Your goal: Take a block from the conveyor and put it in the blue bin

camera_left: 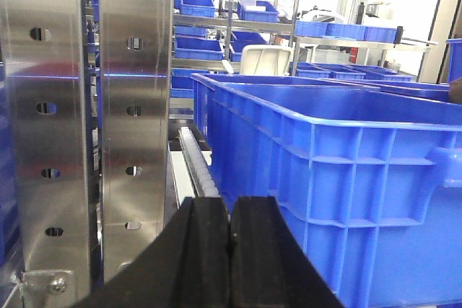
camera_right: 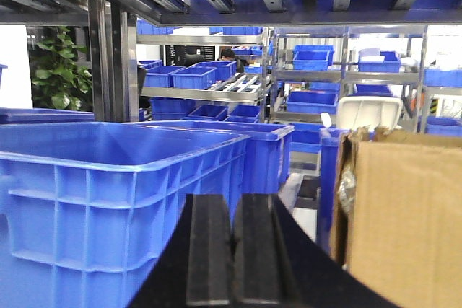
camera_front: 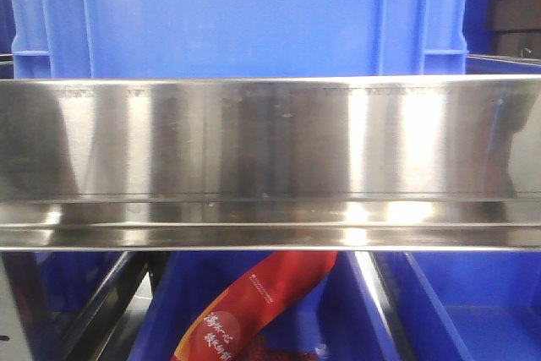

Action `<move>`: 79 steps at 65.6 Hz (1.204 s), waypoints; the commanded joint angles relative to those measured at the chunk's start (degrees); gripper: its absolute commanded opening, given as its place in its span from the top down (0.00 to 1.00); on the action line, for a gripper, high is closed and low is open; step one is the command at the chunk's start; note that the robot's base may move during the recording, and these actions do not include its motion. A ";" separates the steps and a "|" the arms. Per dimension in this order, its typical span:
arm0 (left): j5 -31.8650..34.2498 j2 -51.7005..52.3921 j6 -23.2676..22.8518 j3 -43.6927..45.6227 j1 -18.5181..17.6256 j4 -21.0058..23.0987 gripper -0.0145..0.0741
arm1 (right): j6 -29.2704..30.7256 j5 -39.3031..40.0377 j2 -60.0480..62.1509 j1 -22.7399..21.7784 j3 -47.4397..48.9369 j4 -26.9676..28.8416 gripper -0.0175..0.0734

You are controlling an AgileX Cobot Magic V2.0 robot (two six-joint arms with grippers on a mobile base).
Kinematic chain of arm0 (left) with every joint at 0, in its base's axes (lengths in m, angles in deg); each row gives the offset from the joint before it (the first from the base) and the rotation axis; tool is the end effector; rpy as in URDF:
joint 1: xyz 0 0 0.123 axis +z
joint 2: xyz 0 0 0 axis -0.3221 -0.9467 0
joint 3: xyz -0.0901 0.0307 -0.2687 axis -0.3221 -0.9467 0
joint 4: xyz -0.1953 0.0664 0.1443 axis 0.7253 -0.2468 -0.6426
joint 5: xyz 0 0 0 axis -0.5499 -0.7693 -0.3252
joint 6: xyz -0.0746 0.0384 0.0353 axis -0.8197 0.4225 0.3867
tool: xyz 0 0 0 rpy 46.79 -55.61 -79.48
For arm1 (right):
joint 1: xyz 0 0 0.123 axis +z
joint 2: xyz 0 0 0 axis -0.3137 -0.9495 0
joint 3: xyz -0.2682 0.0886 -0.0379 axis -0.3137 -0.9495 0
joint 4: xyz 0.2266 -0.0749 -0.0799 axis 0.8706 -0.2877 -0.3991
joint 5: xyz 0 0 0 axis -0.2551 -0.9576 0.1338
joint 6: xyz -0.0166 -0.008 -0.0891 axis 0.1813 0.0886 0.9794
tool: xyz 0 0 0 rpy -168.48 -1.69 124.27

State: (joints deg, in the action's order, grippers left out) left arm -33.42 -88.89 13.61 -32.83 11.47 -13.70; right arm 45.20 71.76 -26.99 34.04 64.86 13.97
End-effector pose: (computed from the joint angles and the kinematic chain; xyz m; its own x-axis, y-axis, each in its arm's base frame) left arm 0.0504 -0.0111 0.3185 0.0558 -0.0652 -0.9963 0.1806 0.9821 -0.0542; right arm 0.0555 0.0162 0.3183 0.1833 0.0594 -0.9813 -0.2781 0.9605 0.0062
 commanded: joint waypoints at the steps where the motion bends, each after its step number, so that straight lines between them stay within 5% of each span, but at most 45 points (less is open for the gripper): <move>1: 1.19 0.24 -0.21 0.03 0.30 0.44 0.96 | -0.03 1.19 1.14 -0.75 -1.18 -3.64 0.99; 24: 1.19 0.24 -0.21 0.03 0.30 0.44 0.96 | -4.06 2.02 11.55 -11.47 -19.10 -3.79 0.99; 79: 1.19 0.24 -0.21 0.03 0.30 0.44 0.96 | -4.09 4.19 11.55 -11.85 -20.91 -3.33 0.99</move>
State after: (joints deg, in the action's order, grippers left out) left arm -33.38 -88.90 13.61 -32.83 11.47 -13.70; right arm 41.41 74.45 -15.59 22.53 43.95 10.54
